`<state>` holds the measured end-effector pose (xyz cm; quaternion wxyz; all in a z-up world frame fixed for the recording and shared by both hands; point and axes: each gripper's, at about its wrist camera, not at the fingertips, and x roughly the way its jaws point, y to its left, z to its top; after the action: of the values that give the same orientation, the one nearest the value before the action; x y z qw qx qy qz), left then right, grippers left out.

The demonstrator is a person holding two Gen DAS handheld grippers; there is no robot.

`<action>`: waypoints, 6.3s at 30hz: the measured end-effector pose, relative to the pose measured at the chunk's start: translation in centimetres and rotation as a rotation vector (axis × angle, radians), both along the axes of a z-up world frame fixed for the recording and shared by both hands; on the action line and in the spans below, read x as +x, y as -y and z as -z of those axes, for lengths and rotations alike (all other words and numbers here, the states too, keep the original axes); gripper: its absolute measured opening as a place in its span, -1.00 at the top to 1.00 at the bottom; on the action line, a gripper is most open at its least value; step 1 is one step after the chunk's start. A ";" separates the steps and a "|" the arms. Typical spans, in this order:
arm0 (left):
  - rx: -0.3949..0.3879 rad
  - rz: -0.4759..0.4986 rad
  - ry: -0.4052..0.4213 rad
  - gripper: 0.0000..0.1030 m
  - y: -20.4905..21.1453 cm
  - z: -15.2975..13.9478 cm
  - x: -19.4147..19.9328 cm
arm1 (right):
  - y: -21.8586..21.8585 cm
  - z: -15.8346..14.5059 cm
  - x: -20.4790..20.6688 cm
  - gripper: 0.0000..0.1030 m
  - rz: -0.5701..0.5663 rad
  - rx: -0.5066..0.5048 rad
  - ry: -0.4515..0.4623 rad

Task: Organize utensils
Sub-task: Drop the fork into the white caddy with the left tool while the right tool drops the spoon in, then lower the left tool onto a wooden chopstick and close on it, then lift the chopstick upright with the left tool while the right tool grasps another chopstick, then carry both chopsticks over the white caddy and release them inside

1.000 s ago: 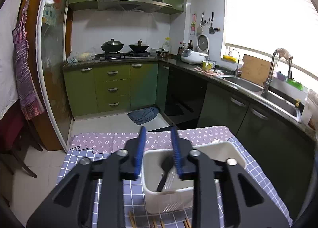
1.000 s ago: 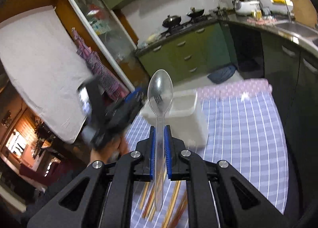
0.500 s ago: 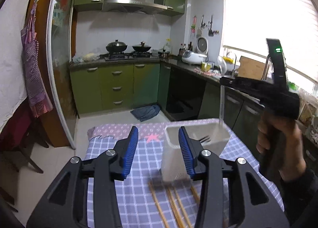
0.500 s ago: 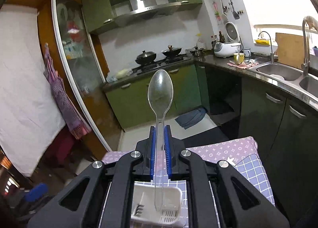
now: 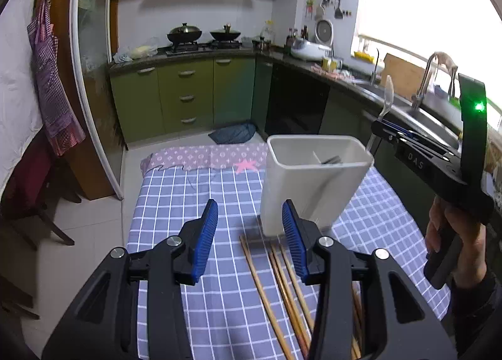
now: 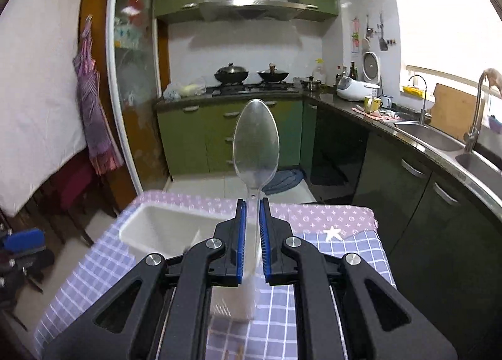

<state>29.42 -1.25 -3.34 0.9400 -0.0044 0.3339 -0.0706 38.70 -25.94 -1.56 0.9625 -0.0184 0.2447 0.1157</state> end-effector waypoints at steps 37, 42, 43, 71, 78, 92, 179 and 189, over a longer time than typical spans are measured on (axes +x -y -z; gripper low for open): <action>0.061 -0.070 -0.651 0.65 2.7 15.1 7.1 | 8.3 7.2 -6.7 0.19 -0.089 0.016 -0.561; 0.071 -0.058 -0.654 0.84 3.0 15.4 7.4 | 7.1 8.1 -6.1 0.19 -0.119 0.018 -0.623; 0.070 -0.055 -0.654 0.84 3.0 15.3 7.5 | 6.7 8.5 -6.1 0.20 -0.131 0.016 -0.646; 0.059 0.001 -0.251 0.87 -0.3 5.2 -1.1 | -2.5 15.4 -1.7 0.75 -0.088 -0.137 -0.970; 0.066 0.014 -0.210 0.87 -0.3 4.5 -2.4 | -3.3 15.5 -2.3 0.86 -0.052 -0.141 -0.927; 0.062 0.015 -0.164 0.87 -1.0 3.1 -3.8 | 1.9 5.3 -8.6 0.86 -0.121 0.075 -0.602; 0.029 0.148 -0.052 0.88 2.1 -10.1 0.0 | 7.7 2.5 -14.9 0.85 -0.167 0.129 -0.467; -0.027 0.088 0.135 0.88 4.5 -12.6 5.5 | 8.1 2.6 -14.9 0.85 -0.165 0.141 -0.467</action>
<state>34.89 -5.72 9.24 0.9562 0.0026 0.2686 -0.1167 23.84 -34.06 -4.11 0.8662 0.0562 0.4492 0.2115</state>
